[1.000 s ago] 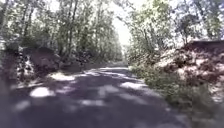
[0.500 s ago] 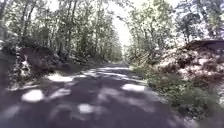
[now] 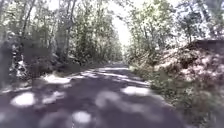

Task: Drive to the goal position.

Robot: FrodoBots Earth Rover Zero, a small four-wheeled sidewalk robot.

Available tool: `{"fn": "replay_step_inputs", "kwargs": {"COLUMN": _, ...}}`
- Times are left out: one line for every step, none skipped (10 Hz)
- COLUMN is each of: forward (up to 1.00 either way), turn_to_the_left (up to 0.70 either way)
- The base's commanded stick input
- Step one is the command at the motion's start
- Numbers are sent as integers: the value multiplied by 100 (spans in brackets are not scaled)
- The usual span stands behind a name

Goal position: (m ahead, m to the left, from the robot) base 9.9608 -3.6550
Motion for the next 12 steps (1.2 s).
{"fn": "replay_step_inputs", "kwargs": {"forward": 45, "turn_to_the_left": 0}}
{"fn": "replay_step_inputs", "kwargs": {"forward": 45, "turn_to_the_left": 0}}
{"fn": "replay_step_inputs", "kwargs": {"forward": 45, "turn_to_the_left": 0}}
{"fn": "replay_step_inputs", "kwargs": {"forward": 45, "turn_to_the_left": 0}}
{"fn": "replay_step_inputs", "kwargs": {"forward": 45, "turn_to_the_left": 0}}
{"fn": "replay_step_inputs", "kwargs": {"forward": 45, "turn_to_the_left": 0}}
{"fn": "replay_step_inputs", "kwargs": {"forward": 45, "turn_to_the_left": -2}}
{"fn": "replay_step_inputs", "kwargs": {"forward": 45, "turn_to_the_left": -5}}
{"fn": "replay_step_inputs", "kwargs": {"forward": 45, "turn_to_the_left": -23}}
{"fn": "replay_step_inputs", "kwargs": {"forward": 45, "turn_to_the_left": -27}}
{"fn": "replay_step_inputs", "kwargs": {"forward": 45, "turn_to_the_left": -27}}
{"fn": "replay_step_inputs", "kwargs": {"forward": 45, "turn_to_the_left": -27}}
